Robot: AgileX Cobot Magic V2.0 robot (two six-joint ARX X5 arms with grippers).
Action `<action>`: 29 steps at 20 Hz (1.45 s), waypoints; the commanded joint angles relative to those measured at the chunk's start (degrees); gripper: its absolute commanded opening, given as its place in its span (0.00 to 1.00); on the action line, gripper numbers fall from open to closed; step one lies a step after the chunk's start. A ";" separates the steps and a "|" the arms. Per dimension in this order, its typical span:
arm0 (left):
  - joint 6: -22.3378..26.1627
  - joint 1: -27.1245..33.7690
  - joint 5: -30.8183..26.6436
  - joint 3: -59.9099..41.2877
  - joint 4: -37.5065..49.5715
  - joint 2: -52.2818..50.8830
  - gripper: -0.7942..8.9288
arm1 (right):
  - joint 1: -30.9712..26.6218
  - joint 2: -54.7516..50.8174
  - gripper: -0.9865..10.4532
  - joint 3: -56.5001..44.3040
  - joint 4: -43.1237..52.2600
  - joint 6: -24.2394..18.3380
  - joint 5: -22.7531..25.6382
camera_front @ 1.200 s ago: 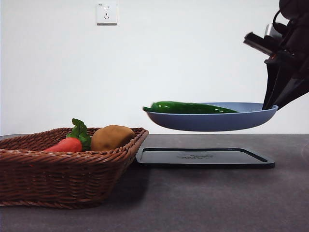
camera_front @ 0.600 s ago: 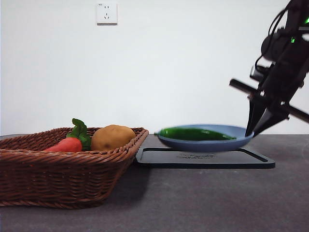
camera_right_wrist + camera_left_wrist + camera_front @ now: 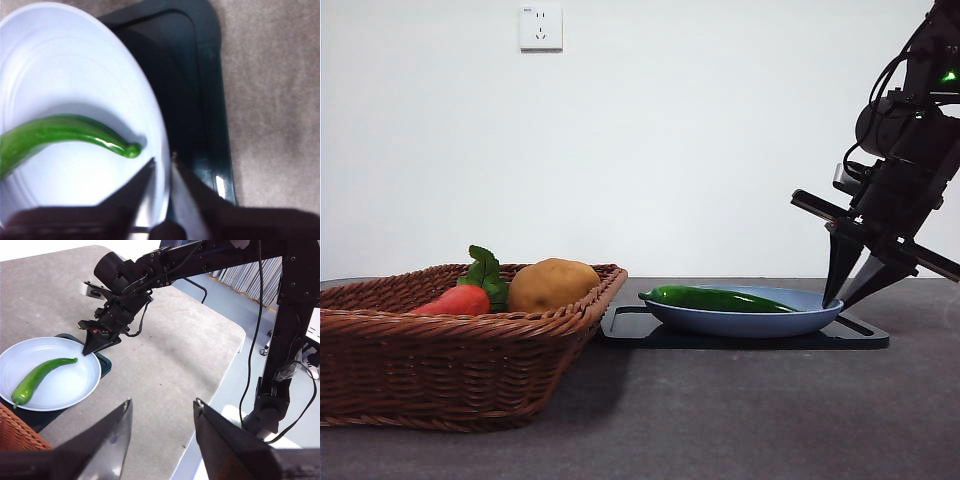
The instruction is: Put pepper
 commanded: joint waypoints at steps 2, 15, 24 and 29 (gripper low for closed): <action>0.61 -0.39 0.28 1.16 -0.02 0.20 0.31 | 0.04 1.01 0.23 1.44 0.39 -0.52 -0.11; 1.14 -0.37 0.26 1.16 -3.82 0.22 0.31 | 0.17 -31.58 0.23 1.44 -27.06 -13.92 -5.62; 1.51 -0.37 0.28 1.16 -5.29 0.22 0.30 | 7.41 -53.40 0.21 1.44 -44.81 -18.60 -7.63; 1.51 -0.37 0.28 1.18 -5.31 0.22 0.08 | 10.10 -58.34 0.09 1.44 -46.07 -20.98 -7.67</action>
